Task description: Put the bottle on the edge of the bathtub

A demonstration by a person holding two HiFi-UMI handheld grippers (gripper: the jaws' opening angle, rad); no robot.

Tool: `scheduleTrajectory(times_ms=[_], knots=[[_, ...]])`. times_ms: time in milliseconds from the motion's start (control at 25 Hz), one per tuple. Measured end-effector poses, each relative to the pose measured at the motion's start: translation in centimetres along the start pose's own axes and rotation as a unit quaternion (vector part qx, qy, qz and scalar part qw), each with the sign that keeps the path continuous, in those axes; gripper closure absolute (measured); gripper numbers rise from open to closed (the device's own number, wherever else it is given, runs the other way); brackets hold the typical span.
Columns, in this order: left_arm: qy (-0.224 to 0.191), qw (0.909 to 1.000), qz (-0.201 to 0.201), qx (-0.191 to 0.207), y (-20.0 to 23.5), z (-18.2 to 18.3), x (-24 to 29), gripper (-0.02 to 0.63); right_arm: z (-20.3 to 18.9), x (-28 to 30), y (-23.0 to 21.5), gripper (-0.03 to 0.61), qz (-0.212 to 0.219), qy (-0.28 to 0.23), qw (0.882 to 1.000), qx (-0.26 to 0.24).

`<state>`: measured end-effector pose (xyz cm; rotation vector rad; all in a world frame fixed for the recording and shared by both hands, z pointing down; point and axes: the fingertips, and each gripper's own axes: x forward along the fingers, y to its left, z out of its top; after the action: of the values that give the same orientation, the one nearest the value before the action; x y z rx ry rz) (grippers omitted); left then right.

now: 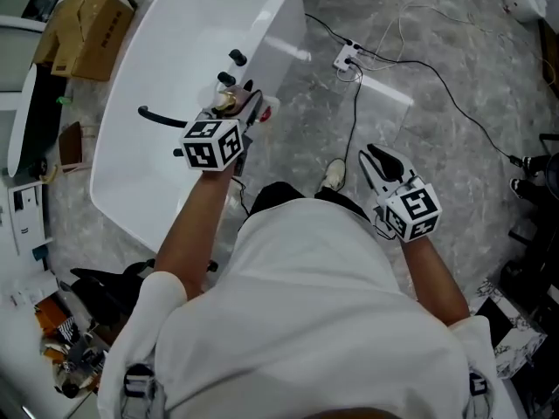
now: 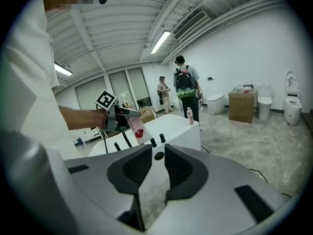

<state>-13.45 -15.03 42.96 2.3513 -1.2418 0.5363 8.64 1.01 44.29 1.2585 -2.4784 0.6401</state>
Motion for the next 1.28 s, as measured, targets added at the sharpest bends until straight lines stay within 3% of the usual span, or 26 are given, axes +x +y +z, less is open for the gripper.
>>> scheduleTrajectory(times_ms=[400, 760, 1280], knots=[[0.008, 0.9982, 0.059, -0.006, 7.2, 4.6, 11.7, 0.383, 1.1, 2.8, -8.6, 0.495, -0.026, 0.026, 0.999, 0.039], [0.019, 0.9955, 0.091, -0.019, 16.8, 7.1, 23.4, 0.383, 6.6, 7.8, -14.4, 0.495, -0.087, 0.041, 0.993, 0.072], [0.049, 0.9897, 0.130, -0.034, 26.8, 6.8, 39.1, 0.383, 9.7, 13.4, -18.3, 0.495, -0.154, 0.093, 0.975, 0.131]])
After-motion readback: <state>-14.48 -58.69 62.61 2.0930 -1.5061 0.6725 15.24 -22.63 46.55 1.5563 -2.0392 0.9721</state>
